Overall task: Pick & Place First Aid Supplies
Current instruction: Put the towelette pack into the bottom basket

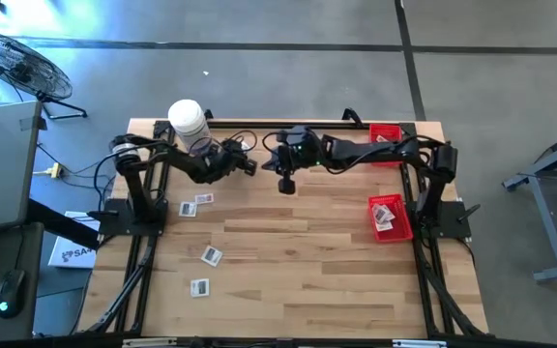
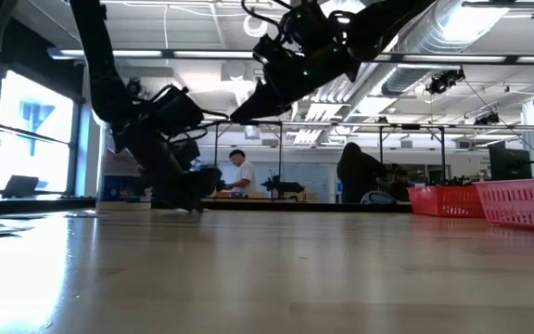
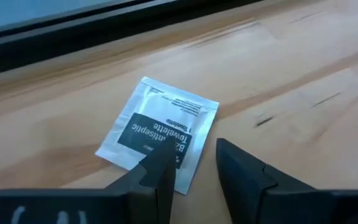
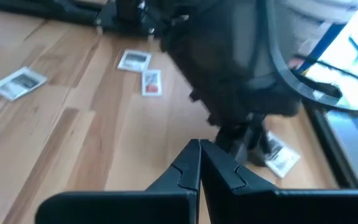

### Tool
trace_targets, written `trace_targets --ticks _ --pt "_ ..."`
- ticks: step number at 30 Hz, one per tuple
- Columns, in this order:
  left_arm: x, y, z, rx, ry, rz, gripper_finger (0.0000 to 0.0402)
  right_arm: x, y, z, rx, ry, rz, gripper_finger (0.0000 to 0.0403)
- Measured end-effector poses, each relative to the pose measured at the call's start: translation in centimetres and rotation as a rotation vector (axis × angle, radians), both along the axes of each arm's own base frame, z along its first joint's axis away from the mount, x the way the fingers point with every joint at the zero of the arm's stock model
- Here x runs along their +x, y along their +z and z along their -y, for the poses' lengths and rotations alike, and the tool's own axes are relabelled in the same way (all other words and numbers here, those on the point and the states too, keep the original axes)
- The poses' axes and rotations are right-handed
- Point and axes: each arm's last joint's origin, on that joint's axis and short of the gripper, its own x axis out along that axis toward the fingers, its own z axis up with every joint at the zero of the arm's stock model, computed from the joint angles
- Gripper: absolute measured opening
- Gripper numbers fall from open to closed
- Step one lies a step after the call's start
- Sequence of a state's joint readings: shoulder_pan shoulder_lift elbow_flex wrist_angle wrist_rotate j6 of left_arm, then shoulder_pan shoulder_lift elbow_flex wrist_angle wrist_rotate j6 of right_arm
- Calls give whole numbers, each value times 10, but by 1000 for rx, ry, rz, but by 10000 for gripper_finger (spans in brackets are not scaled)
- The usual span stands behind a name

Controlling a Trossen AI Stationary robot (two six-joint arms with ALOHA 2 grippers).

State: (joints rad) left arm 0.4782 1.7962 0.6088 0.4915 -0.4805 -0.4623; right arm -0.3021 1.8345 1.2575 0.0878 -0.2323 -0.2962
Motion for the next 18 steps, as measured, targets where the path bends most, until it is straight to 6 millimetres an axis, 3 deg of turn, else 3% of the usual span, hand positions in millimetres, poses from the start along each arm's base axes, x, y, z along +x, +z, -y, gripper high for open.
trace_targets --ticks 4,12,18 --pt "2 0 4 -46 -66 22 112 -2 -3 0 12 0 -38 0" --pt "14 5 26 -182 -359 77 112 -1 -4 -3 20 2 -46 0" --pt "17 15 47 -166 -507 32 112 -1 -4 -4 21 5 -45 0"
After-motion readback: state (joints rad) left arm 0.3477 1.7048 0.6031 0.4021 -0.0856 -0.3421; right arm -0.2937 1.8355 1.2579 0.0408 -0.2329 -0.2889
